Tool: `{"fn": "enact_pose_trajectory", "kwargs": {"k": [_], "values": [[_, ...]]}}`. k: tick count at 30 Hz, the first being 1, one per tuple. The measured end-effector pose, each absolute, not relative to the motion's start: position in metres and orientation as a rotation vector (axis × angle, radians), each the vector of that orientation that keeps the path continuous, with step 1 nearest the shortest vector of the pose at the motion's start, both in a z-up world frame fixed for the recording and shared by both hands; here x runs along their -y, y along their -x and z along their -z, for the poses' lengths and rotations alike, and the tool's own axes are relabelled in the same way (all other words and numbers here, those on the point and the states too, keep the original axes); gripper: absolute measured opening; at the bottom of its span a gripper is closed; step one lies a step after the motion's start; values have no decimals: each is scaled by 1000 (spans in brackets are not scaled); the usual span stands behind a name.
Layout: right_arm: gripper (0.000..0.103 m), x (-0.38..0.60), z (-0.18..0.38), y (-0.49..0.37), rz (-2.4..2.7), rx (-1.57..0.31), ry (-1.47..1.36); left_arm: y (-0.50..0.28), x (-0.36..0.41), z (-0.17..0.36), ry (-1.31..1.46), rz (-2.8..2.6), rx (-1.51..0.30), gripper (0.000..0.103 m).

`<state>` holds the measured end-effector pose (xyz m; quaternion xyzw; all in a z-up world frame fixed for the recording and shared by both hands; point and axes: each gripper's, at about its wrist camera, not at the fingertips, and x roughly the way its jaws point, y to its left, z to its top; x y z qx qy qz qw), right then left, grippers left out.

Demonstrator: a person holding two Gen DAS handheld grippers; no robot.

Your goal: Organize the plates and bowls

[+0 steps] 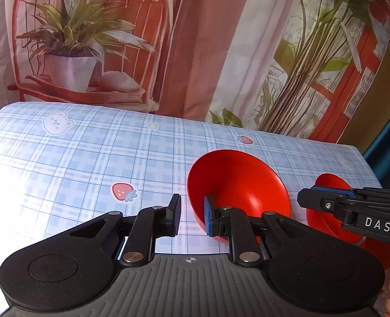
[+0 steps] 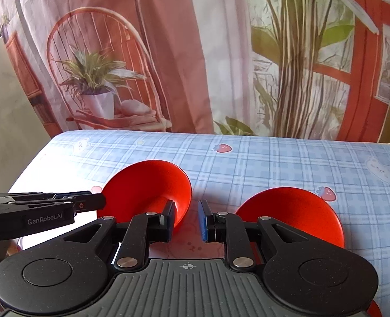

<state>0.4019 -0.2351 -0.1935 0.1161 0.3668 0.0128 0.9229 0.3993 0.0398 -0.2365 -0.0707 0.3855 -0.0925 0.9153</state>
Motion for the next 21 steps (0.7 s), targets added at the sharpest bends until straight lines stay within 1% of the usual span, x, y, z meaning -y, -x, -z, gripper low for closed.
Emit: {"fn": "enact_pose_trajectory", "kwargs": {"k": [5,7,8,9,11,14,17,21], "values": [[19,230,209,-417,-23,-792,-235,-408,-42,247,170,200,-808,19],[19,230,213,-419,-35,-801,-244,-408,-42,247,155,212,-799,17],[19,229,214,-420,-41,-804,-240,-407,-41,246,144,218,-795,13],[19,228,215,-421,-45,-807,-234,-406,-41,246,137,221,-793,13],[13,227,216,-421,-51,-806,-234,-404,-39,245,126,222,-792,13],[11,228,215,-419,-49,-798,-242,-402,-38,243,114,221,-805,13],[10,230,209,-413,-64,-774,-260,-397,-38,236,109,221,-805,13],[10,241,191,-402,-88,-727,-269,-391,-33,212,97,240,-766,13]]}}
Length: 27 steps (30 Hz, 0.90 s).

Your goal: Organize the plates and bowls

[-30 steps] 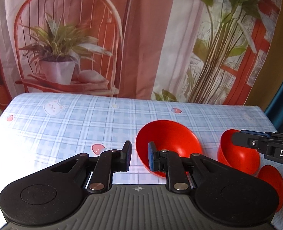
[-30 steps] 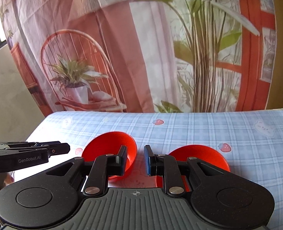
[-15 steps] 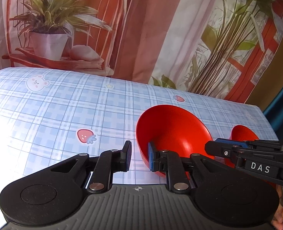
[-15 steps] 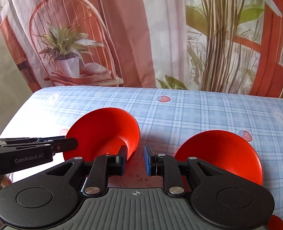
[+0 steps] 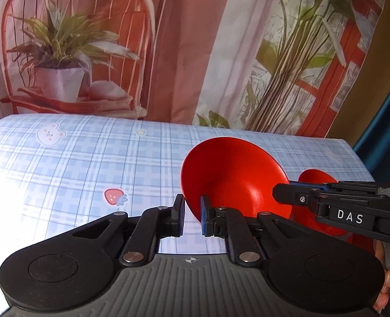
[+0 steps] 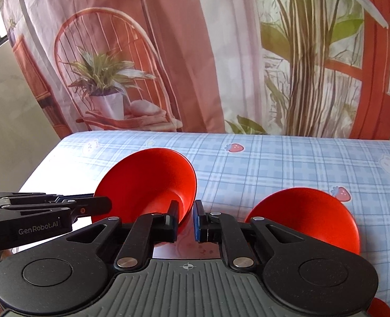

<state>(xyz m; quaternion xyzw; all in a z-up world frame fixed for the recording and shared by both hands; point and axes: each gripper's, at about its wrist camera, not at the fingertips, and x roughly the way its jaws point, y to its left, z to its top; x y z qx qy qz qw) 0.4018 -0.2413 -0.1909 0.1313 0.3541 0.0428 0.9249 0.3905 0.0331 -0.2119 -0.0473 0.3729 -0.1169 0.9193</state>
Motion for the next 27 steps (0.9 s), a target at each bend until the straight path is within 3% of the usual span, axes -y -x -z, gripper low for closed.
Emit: {"fn": "enact_pose_trajectory", "kwargs": {"k": [9,27], "values": [[10,297,161,-364,-55,-674,-248,-377,19,180,85,388,-721,13],[10,361,194,-325,38,-694,-336,-389,95,213,-55,467,-820,15]]}}
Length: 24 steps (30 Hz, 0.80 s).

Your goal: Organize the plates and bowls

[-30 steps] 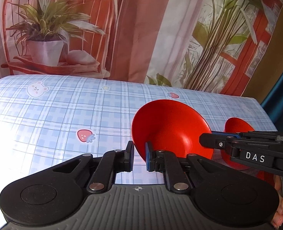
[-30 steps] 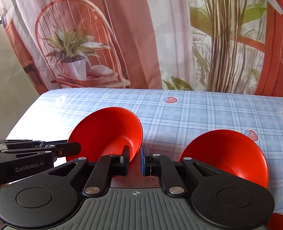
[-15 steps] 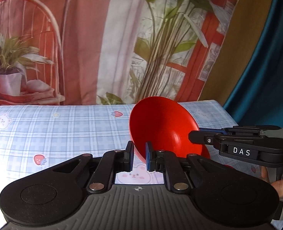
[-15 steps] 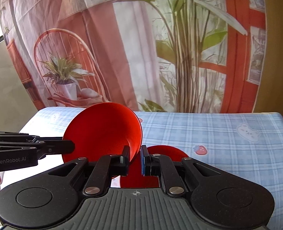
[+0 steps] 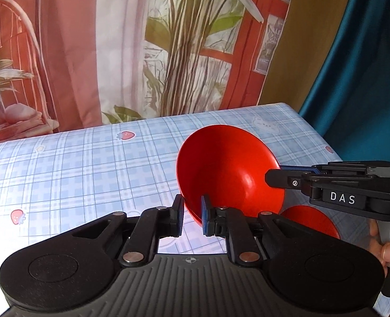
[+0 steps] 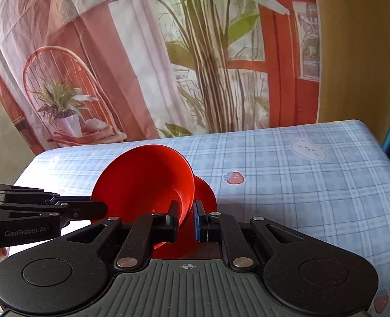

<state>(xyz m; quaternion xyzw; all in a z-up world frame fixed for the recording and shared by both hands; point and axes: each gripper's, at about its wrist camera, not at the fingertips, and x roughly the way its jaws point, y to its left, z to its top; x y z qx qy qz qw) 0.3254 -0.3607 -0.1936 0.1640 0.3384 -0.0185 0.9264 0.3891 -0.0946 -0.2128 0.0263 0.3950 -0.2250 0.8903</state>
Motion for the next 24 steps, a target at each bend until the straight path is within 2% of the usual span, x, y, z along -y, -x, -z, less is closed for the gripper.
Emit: {"fn": "enact_pose_trajectory", "kwargs": {"k": [7,24], "values": [[10,363,204,-322,58,-718,-321,-395,109,219,-137,473,-839,15],[14,375,207,-297,98,-664,-347,-380,94,210,-109,406,-821,17]]}}
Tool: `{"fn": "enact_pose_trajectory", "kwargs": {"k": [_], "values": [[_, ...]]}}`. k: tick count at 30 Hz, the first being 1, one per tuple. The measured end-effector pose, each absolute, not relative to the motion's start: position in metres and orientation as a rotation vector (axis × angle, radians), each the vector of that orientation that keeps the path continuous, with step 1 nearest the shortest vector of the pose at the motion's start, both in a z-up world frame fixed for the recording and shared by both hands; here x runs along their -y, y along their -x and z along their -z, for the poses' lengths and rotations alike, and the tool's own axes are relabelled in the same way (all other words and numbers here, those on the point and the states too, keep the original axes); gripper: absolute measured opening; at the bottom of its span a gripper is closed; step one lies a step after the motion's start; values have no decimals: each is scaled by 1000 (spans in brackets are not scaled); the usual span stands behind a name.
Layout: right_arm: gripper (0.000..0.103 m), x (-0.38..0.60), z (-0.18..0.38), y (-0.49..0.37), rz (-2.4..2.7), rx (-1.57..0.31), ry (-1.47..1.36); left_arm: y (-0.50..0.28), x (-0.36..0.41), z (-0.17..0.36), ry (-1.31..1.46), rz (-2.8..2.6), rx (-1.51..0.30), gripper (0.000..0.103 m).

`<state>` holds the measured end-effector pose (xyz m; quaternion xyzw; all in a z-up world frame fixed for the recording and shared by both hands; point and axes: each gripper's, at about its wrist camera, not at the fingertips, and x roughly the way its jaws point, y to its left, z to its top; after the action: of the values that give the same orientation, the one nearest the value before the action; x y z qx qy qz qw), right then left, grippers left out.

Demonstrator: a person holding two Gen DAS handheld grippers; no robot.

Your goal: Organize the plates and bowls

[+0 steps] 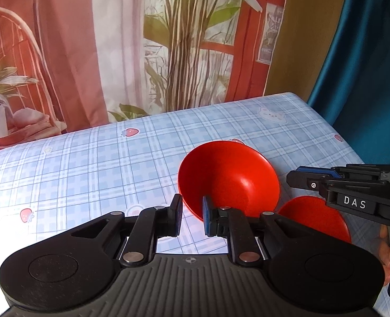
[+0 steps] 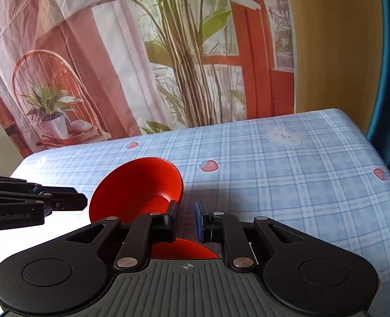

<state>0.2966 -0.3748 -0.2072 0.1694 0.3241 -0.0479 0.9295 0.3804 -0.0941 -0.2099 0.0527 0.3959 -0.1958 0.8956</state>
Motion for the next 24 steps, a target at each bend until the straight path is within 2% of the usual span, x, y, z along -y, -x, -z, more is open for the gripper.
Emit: {"fn": "enact_pose_trajectory", "kwargs": {"k": [6,24], "values": [[18,376,203,-255,135,-599,-289,-356,93,199,-30,473,-810,17],[17,380,238,-192,171,-558,-480,-339,123,238,-67,575,-949,17]]}}
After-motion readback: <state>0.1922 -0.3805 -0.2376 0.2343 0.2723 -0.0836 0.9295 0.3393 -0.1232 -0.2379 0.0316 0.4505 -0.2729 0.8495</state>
